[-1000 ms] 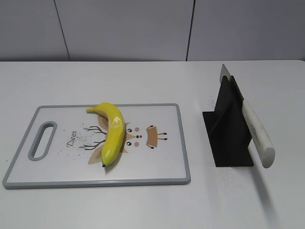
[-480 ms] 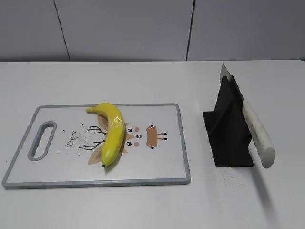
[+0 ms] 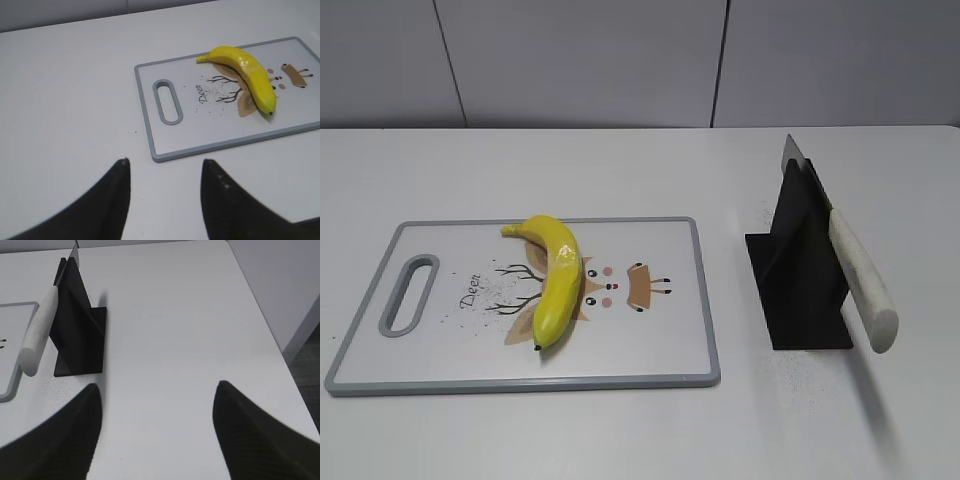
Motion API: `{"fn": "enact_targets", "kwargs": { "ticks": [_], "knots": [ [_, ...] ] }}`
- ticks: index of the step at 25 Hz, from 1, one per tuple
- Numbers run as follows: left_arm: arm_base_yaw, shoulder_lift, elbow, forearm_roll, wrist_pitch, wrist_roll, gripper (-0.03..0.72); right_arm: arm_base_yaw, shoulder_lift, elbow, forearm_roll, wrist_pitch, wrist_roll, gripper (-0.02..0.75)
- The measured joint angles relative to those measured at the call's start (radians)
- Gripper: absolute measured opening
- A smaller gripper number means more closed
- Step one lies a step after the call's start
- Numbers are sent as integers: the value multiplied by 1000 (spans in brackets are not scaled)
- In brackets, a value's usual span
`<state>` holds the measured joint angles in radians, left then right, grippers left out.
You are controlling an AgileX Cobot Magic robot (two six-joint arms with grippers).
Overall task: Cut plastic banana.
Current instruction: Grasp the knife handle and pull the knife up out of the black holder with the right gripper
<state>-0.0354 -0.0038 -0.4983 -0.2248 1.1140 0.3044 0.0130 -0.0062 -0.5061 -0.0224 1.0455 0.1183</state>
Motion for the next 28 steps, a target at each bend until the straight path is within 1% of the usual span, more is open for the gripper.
{"fn": "enact_targets", "kwargs": {
  "ticks": [2,5,15,18,23,28],
  "knots": [
    [0,0,0,0,0,0,444,0,27,-1,1,2,0,526],
    [0,0,0,0,0,0,444,0,137,-29,6,6,0,526],
    [0,0,0,0,0,0,444,0,464,-169,7,-1,-24,526],
    [0,0,0,0,0,0,443,3,558,-203,12,-41,-33,526],
    [0,0,0,0,0,0,439,57,745,-285,12,-73,-36,526],
    [0,0,0,0,0,0,437,151,936,-399,12,-61,-35,526]
  ]
}}
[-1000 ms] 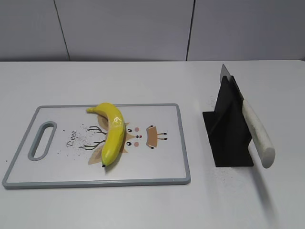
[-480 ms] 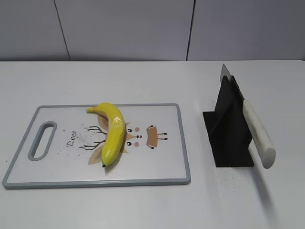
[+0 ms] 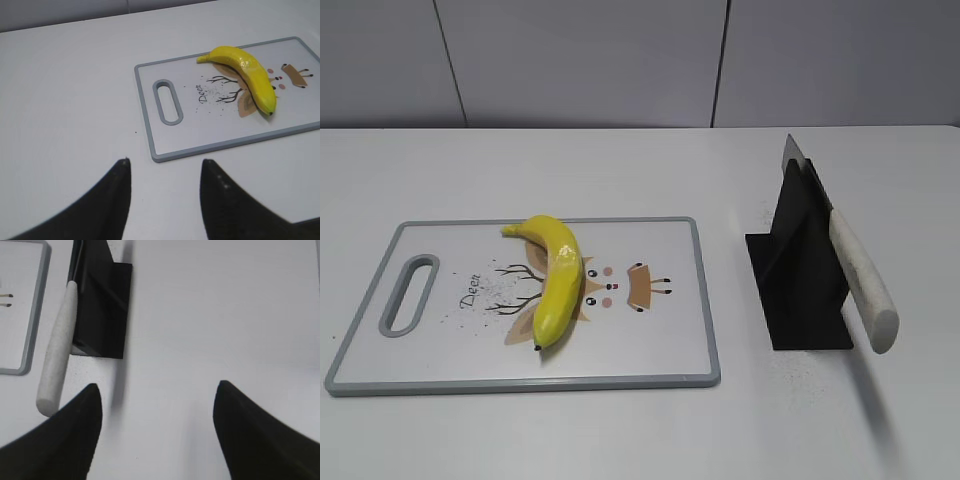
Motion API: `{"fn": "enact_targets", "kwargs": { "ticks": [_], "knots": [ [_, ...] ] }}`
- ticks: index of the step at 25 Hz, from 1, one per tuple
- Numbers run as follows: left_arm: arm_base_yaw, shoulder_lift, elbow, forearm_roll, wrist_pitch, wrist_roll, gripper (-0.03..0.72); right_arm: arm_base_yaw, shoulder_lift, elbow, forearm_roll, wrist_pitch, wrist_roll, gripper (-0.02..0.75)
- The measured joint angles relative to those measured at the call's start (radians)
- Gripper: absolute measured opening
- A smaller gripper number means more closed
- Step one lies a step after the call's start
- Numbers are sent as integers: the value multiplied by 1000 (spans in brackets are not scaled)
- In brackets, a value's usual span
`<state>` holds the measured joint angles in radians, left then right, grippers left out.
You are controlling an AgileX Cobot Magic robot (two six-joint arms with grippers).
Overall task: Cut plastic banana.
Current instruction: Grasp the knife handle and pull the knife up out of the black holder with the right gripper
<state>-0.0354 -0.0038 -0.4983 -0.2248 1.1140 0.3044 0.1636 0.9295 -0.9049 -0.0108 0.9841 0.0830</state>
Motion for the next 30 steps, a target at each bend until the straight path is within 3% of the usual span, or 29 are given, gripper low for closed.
{"fn": "enact_targets", "kwargs": {
  "ticks": [5,8,27,30],
  "knots": [
    [0,0,0,0,0,0,437,169,209,-94,0,15,48,526],
    [0,0,0,0,0,0,437,221,314,-119,20,20,74,526],
    [0,0,0,-5,0,0,437,227,692,-124,91,-1,111,525],
    [0,0,0,-5,0,0,437,227,696,-124,92,-3,128,482]
  ]
}}
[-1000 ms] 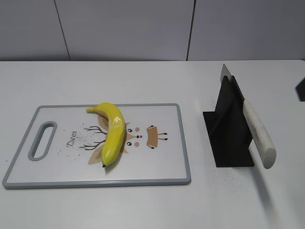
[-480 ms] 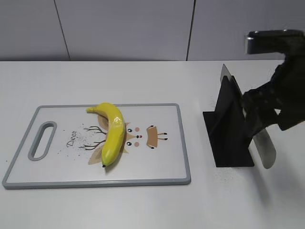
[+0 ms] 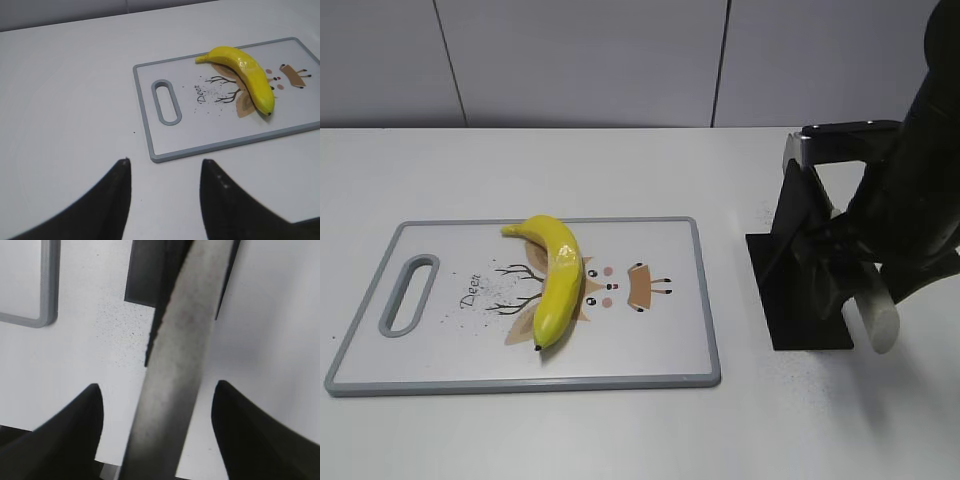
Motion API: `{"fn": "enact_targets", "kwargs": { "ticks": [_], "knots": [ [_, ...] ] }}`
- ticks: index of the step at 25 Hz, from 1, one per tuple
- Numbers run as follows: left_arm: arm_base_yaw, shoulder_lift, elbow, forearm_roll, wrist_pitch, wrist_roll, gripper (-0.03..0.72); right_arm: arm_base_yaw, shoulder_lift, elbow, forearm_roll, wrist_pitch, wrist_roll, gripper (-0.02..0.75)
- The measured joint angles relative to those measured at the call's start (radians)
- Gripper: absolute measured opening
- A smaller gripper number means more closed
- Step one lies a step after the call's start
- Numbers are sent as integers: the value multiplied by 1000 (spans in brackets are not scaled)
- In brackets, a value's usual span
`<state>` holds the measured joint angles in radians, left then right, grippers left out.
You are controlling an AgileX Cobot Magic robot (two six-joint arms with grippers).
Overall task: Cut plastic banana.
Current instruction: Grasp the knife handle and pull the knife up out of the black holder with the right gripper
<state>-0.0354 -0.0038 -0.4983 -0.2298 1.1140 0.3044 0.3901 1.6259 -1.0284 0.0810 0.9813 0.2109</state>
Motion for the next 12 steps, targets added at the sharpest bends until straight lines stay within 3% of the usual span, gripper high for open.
{"fn": "enact_targets", "kwargs": {
  "ticks": [2,4,5,12],
  "knots": [
    [0,0,0,-1,0,0,437,0,0,0,0,3,12,394],
    [0,0,0,-1,0,0,437,0,0,-3,9,4,18,218],
    [0,0,0,-1,0,0,437,0,0,-3,9,9,36,169],
    [0,0,0,-1,0,0,437,-2,-27,-4,8,12,75,166]
  ]
}}
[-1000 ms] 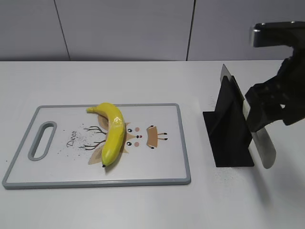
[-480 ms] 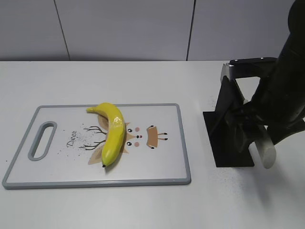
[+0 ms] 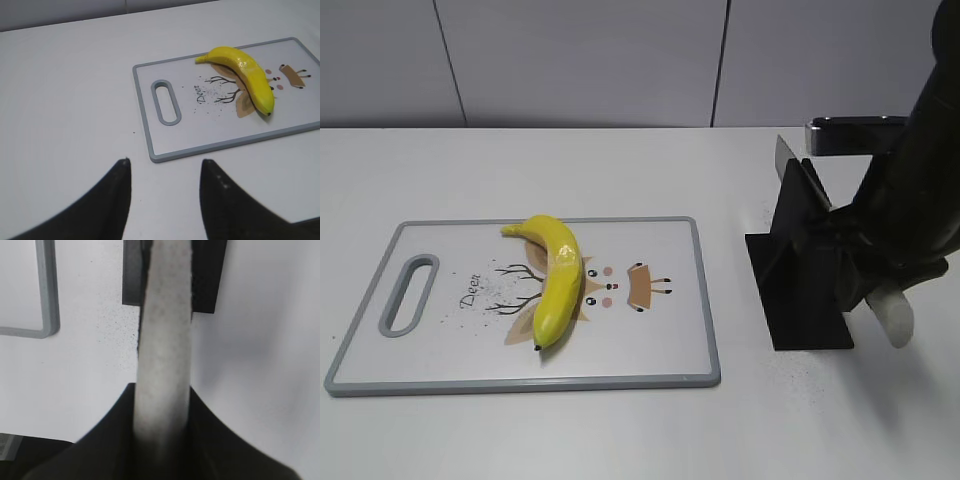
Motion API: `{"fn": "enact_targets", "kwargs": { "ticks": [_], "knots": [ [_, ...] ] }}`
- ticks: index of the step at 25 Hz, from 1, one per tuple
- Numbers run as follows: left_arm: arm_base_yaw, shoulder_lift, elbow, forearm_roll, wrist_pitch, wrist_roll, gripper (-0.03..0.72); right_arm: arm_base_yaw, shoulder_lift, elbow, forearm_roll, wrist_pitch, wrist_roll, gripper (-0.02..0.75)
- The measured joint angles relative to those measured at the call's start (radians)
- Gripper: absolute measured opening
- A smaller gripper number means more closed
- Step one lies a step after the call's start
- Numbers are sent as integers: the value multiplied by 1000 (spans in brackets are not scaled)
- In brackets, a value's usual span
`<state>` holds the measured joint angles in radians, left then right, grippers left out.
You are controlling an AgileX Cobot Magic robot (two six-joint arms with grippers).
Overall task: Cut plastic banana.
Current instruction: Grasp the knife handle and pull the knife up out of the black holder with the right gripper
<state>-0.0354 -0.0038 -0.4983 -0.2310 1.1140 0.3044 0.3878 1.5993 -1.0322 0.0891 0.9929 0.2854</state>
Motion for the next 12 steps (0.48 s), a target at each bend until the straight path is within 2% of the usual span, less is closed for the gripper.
{"fn": "enact_targets", "kwargs": {
  "ticks": [12],
  "knots": [
    [0,0,0,0,0,0,437,2,-297,0,-32,-18,38,162]
  ]
}}
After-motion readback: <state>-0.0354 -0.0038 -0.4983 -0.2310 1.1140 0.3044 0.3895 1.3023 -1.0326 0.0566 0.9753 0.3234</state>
